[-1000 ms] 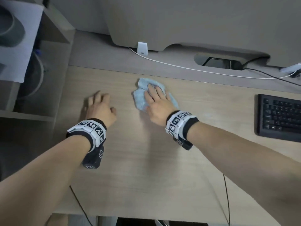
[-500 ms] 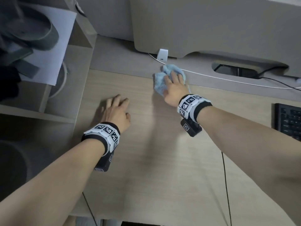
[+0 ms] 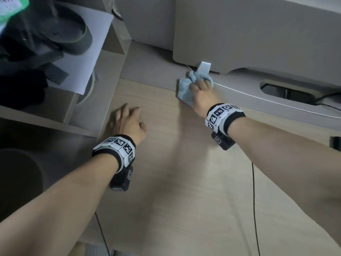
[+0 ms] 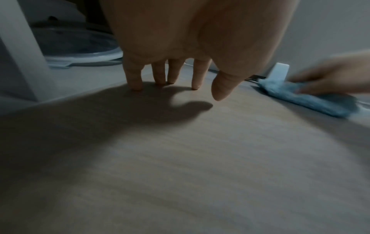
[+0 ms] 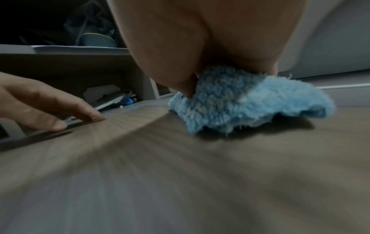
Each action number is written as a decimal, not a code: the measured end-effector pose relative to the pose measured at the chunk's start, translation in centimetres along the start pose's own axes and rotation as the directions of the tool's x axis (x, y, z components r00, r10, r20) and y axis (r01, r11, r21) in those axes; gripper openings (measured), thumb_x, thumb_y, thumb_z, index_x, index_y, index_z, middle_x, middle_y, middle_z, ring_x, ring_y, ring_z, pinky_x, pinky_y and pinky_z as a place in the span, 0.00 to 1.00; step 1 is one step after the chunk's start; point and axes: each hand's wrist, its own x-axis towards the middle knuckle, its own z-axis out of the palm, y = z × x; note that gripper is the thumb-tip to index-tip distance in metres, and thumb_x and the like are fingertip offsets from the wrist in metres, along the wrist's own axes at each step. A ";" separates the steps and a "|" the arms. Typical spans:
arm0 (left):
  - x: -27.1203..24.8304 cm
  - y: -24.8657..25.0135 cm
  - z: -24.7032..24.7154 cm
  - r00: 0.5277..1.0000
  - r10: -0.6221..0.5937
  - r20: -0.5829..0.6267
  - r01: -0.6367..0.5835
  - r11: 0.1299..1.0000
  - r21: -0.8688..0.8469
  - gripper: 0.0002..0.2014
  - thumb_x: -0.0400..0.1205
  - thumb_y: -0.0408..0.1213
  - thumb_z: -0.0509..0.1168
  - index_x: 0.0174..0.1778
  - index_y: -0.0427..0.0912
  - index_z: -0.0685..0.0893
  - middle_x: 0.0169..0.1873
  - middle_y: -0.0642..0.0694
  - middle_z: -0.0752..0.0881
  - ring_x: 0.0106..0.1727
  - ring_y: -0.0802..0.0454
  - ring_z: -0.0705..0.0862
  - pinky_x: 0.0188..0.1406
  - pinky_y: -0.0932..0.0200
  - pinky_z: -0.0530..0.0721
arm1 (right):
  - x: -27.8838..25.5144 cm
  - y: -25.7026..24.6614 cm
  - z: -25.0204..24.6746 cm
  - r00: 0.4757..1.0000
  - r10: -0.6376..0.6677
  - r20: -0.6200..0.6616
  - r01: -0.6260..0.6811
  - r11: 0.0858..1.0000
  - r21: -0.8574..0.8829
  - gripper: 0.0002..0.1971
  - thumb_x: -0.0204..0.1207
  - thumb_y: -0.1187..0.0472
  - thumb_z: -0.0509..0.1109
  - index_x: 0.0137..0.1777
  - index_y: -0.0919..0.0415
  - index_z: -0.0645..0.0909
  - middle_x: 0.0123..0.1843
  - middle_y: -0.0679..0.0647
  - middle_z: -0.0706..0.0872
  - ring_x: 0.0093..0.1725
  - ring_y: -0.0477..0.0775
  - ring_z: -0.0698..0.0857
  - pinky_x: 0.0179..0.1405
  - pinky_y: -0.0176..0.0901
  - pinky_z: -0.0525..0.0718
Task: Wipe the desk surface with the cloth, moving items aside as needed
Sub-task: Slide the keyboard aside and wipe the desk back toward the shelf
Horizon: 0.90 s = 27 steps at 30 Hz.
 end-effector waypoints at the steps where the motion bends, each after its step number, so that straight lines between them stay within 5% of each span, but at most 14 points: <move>1: -0.1 -0.1 0.1 1.000 0.005 0.002 -0.005 1.000 0.010 0.31 0.78 0.44 0.61 0.79 0.57 0.65 0.85 0.47 0.54 0.83 0.42 0.53 0.78 0.35 0.62 | 1.2 -1.8 0.0 0.999 -0.038 -0.003 0.038 0.999 -0.003 0.32 0.72 0.62 0.71 0.78 0.62 0.69 0.78 0.62 0.67 0.77 0.71 0.64 0.67 0.71 0.76; 7: -0.3 -0.8 0.6 0.999 0.045 -0.017 -0.044 0.998 0.043 0.33 0.76 0.44 0.62 0.79 0.58 0.64 0.85 0.48 0.54 0.83 0.45 0.53 0.77 0.37 0.62 | 1.4 -8.4 1.9 0.902 -0.411 0.134 0.424 0.902 -0.086 0.34 0.78 0.58 0.69 0.84 0.57 0.63 0.87 0.59 0.59 0.84 0.66 0.57 0.77 0.64 0.64; 10: -0.1 -1.0 0.7 0.999 0.051 -0.019 -0.050 0.998 0.038 0.34 0.75 0.45 0.62 0.80 0.60 0.63 0.85 0.49 0.54 0.83 0.46 0.53 0.78 0.37 0.62 | 4.8 -7.0 0.8 0.919 -0.386 0.073 0.389 0.921 -0.021 0.30 0.80 0.54 0.69 0.81 0.58 0.69 0.83 0.61 0.66 0.82 0.68 0.62 0.78 0.66 0.67; 12: -0.2 -1.1 0.9 0.999 0.050 -0.022 -0.048 0.997 0.052 0.35 0.75 0.46 0.62 0.80 0.61 0.62 0.86 0.50 0.53 0.84 0.47 0.52 0.77 0.37 0.61 | 8.5 -7.2 -0.4 0.963 -0.268 -0.002 0.268 0.963 -0.007 0.25 0.78 0.56 0.69 0.75 0.59 0.74 0.77 0.60 0.72 0.78 0.70 0.67 0.70 0.67 0.75; 15: -0.2 -1.1 1.2 0.999 0.045 -0.020 -0.044 0.998 0.049 0.35 0.75 0.46 0.63 0.80 0.61 0.62 0.86 0.50 0.52 0.84 0.48 0.51 0.77 0.37 0.59 | 11.0 -11.5 -1.4 0.966 -0.257 0.024 0.257 0.966 -0.014 0.24 0.77 0.58 0.67 0.74 0.58 0.74 0.76 0.59 0.71 0.78 0.69 0.66 0.69 0.68 0.75; 20: 0.1 -1.2 1.3 0.997 0.065 -0.052 -0.062 0.997 0.046 0.33 0.74 0.47 0.64 0.78 0.60 0.66 0.85 0.50 0.56 0.83 0.46 0.55 0.76 0.37 0.62 | 9.7 -14.4 0.5 0.816 -0.556 0.157 0.569 0.820 -0.057 0.31 0.79 0.54 0.68 0.82 0.55 0.67 0.85 0.59 0.63 0.84 0.66 0.60 0.80 0.65 0.64; 24: 0.2 -1.2 1.5 0.996 0.068 -0.060 -0.064 0.996 0.058 0.33 0.74 0.46 0.65 0.77 0.59 0.66 0.85 0.49 0.56 0.82 0.45 0.55 0.74 0.36 0.62 | 12.6 -12.9 -1.3 0.936 -0.343 0.074 0.346 0.938 -0.026 0.29 0.80 0.57 0.66 0.82 0.54 0.68 0.85 0.57 0.63 0.85 0.65 0.58 0.78 0.66 0.67; 27: 0.0 -1.1 1.7 0.995 0.061 -0.078 -0.056 0.997 0.057 0.33 0.72 0.46 0.65 0.76 0.58 0.68 0.84 0.48 0.58 0.82 0.44 0.57 0.74 0.36 0.61 | 10.9 -15.3 -1.2 0.921 -0.382 0.071 0.386 0.922 -0.046 0.28 0.80 0.57 0.64 0.81 0.54 0.68 0.85 0.57 0.62 0.85 0.65 0.56 0.79 0.67 0.63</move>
